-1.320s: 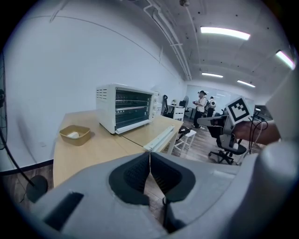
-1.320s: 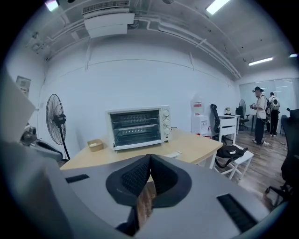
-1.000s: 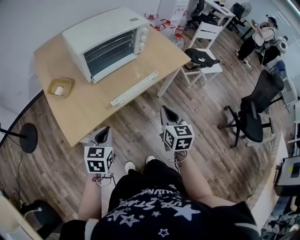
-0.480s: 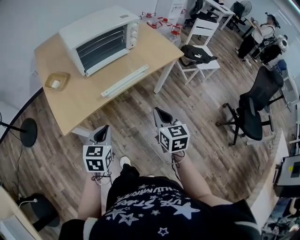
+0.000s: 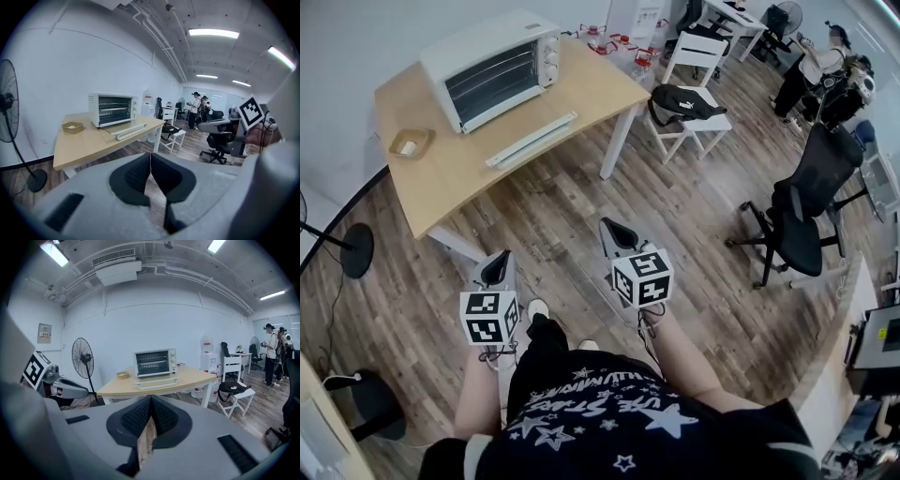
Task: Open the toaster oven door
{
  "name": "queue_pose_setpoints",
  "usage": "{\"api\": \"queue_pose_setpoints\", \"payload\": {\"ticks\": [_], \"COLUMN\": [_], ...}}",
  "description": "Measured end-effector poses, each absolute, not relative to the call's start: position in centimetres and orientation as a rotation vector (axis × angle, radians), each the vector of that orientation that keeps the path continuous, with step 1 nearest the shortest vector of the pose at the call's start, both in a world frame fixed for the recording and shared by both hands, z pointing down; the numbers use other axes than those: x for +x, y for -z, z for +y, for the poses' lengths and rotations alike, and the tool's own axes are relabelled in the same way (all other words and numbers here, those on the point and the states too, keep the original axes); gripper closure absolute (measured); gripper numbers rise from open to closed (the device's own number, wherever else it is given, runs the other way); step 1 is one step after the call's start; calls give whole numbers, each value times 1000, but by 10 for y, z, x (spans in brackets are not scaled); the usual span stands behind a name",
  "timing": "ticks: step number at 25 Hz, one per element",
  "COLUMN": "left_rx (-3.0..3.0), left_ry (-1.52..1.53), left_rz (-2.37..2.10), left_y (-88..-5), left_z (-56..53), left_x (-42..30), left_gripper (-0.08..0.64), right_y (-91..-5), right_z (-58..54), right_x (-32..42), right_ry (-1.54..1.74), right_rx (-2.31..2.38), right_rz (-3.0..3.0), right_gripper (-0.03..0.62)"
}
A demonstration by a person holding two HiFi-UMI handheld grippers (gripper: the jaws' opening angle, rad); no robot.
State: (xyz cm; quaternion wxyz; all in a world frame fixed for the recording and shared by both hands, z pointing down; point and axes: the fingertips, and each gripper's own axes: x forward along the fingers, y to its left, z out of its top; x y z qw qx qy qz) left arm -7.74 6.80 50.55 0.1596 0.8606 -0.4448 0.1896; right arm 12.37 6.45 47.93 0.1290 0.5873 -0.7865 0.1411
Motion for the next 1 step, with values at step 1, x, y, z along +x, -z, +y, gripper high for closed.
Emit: {"api": "queue_pose_setpoints", "payload": {"ticks": [1], "left_rx": [2459], "left_ry": [-542], "left_rz": [-1276], "left_y": [-505], "left_z": [77], "left_x": [-76], "left_gripper": [538], "right_y": [-480], "right_z": [74], "right_x": [127], "right_ry": [-411], "right_rx": [1706], "right_rz": [-2288], "right_gripper": [589]}}
